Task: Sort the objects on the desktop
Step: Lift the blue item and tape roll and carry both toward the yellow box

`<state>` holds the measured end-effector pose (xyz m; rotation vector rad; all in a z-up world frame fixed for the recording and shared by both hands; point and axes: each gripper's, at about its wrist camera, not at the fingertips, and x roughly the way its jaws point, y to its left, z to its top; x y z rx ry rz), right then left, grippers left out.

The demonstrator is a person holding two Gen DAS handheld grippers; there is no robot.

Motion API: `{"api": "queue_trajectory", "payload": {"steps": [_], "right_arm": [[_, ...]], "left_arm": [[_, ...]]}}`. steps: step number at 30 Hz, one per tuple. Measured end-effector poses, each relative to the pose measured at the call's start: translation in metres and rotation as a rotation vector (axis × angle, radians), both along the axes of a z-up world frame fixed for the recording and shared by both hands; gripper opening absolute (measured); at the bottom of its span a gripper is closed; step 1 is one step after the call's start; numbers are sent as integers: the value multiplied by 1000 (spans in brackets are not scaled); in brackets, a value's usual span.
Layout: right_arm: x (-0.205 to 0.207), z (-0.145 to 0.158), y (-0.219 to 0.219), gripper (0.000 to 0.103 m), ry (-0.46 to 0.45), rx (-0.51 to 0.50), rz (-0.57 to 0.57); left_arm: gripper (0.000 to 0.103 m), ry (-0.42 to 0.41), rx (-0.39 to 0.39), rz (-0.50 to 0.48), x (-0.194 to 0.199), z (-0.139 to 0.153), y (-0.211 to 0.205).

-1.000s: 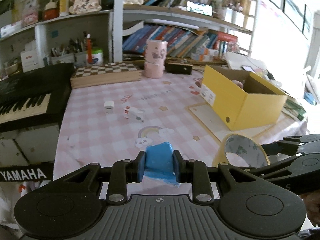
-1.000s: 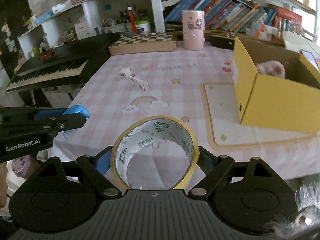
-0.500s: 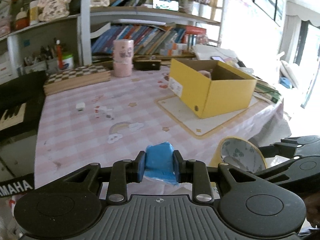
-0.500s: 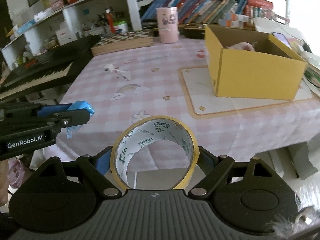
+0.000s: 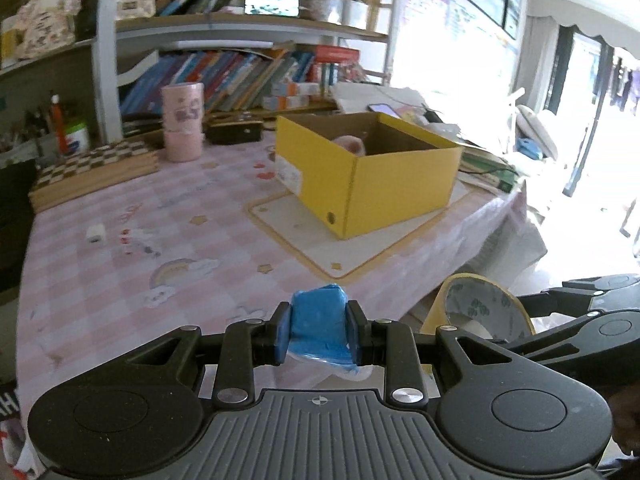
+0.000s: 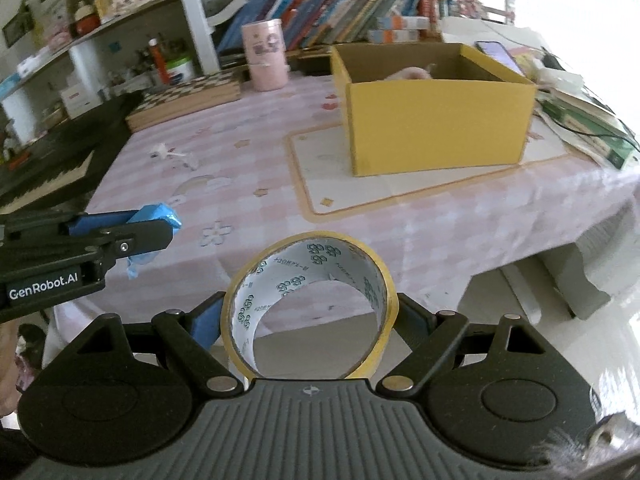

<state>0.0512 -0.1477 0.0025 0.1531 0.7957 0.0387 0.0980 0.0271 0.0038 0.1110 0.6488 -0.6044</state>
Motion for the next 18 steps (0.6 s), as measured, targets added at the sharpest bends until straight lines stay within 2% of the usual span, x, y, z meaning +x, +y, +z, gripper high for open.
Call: {"api": "queue_trajectory", "payload": {"steps": [18], "right_arm": [[17, 2, -56, 85, 16, 2, -44]], "left_arm": [[27, 9, 15, -48, 24, -1, -58]]}}
